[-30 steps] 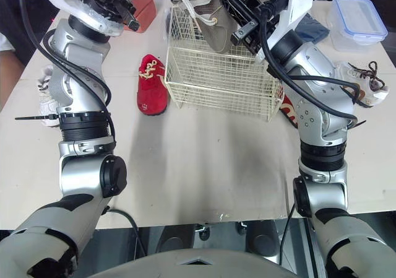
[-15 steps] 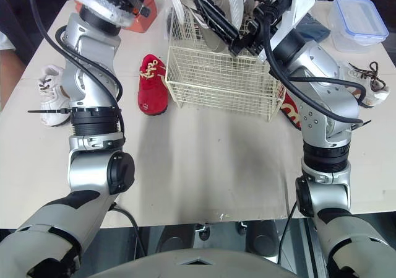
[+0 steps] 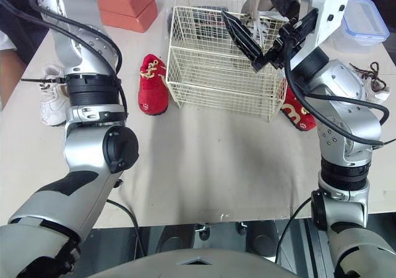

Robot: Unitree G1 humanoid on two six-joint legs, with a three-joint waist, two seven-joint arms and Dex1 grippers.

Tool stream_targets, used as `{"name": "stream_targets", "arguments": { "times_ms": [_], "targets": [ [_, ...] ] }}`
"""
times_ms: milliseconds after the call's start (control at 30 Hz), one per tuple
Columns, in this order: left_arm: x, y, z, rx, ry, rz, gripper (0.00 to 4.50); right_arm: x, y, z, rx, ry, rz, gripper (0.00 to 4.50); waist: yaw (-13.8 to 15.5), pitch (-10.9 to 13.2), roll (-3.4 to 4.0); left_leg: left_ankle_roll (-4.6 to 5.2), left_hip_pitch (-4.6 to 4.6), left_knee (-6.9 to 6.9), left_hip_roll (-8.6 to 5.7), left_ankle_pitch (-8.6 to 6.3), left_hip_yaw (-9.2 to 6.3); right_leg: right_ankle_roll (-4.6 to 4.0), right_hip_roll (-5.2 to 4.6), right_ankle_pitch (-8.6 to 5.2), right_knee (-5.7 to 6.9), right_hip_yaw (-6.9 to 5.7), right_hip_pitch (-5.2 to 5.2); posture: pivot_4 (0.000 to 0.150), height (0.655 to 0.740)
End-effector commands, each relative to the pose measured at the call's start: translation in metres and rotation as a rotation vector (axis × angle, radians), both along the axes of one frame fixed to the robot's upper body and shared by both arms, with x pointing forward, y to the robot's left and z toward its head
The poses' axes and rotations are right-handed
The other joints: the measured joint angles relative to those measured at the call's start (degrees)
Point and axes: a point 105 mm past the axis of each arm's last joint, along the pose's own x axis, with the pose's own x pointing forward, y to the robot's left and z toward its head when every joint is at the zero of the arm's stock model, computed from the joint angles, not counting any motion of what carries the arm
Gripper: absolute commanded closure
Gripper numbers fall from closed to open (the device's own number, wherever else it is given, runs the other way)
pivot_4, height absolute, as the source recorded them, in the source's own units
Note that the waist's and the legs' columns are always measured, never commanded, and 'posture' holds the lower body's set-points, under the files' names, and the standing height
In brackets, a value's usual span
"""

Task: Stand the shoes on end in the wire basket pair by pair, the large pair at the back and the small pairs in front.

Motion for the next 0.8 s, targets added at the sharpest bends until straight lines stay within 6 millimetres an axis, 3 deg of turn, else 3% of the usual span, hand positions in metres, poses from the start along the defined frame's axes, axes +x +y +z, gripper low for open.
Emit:
{"name": "stream_targets", "arguments": {
  "times_ms": [33, 167, 433, 800],
  "targets": [
    [-0.004, -0.003, 0.014, -0.074, -0.032, 0.022, 4.39, -0.010, -0.007, 0.012, 0.010, -0.068, -0.033, 0.00, -0.08, 0.00, 0.00, 0.00, 0.00, 0.00, 0.00, 0.00, 0.01, 0.00, 0.00, 0.00, 0.00, 0.01, 0.00, 0.150, 0.6860],
    [0.006, -0.025, 0.007, -0.162, 0.033, -0.075, 4.39, -0.009, -0.013, 0.008, -0.012, -0.068, -0.091, 0.00, -0.14, 0.00, 0.00, 0.00, 0.00, 0.00, 0.01, 0.00, -0.01, 0.00, 0.01, 0.00, 0.00, 0.00, -0.01, 0.150, 0.6860],
    [0.020, -0.042, -0.009, -0.172, 0.134, -0.055, 4.39, -0.013, -0.024, 0.011, -0.025, -0.124, -0.173, 0.00, -0.23, 0.01, -0.01, 0.00, 0.00, -0.07, -0.01, 0.00, -0.01, 0.01, 0.01, -0.01, -0.02, 0.00, -0.02, 0.150, 0.6860],
    [0.032, -0.052, -0.031, -0.183, 0.289, 0.006, 4.39, -0.020, -0.022, 0.016, 0.016, -0.163, -0.139, 0.00, 0.26, 0.00, -0.02, 0.00, 0.00, -0.04, -0.03, 0.00, -0.04, 0.01, -0.02, 0.00, -0.01, 0.00, 0.01, 0.150, 0.6860]
  ]
}}
